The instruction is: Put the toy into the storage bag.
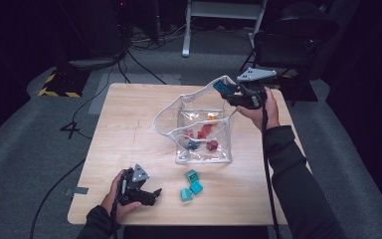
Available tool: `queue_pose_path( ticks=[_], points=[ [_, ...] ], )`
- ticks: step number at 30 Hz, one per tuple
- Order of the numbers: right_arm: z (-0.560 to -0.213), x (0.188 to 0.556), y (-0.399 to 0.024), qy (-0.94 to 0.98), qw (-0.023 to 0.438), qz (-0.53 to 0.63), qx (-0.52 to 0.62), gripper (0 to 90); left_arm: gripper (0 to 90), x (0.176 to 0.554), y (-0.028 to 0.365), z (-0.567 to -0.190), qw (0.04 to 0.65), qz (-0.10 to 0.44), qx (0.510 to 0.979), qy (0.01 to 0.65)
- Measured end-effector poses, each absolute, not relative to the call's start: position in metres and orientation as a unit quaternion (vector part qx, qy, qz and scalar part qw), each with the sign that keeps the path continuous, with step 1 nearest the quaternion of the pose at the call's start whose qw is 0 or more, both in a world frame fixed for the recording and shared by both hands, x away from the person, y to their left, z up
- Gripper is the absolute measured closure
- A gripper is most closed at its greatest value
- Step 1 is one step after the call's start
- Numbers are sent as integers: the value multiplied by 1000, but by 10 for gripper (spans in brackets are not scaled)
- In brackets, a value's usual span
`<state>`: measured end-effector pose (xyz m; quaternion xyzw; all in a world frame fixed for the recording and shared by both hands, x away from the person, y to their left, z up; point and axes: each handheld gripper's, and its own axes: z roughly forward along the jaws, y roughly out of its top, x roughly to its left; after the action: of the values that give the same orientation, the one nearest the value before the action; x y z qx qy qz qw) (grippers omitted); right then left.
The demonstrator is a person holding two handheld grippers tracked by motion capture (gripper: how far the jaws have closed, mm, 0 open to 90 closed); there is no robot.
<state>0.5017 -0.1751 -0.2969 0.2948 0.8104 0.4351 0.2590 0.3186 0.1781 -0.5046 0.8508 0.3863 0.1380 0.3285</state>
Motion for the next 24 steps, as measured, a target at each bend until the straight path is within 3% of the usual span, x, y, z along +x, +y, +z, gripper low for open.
queue_pose_path(
  ticks=[24],
  points=[
    [-312, 504, -170, 813, 248, 434, 300, 572, 55, 319, 178, -505, 329, 139, 850, 386]
  ],
)
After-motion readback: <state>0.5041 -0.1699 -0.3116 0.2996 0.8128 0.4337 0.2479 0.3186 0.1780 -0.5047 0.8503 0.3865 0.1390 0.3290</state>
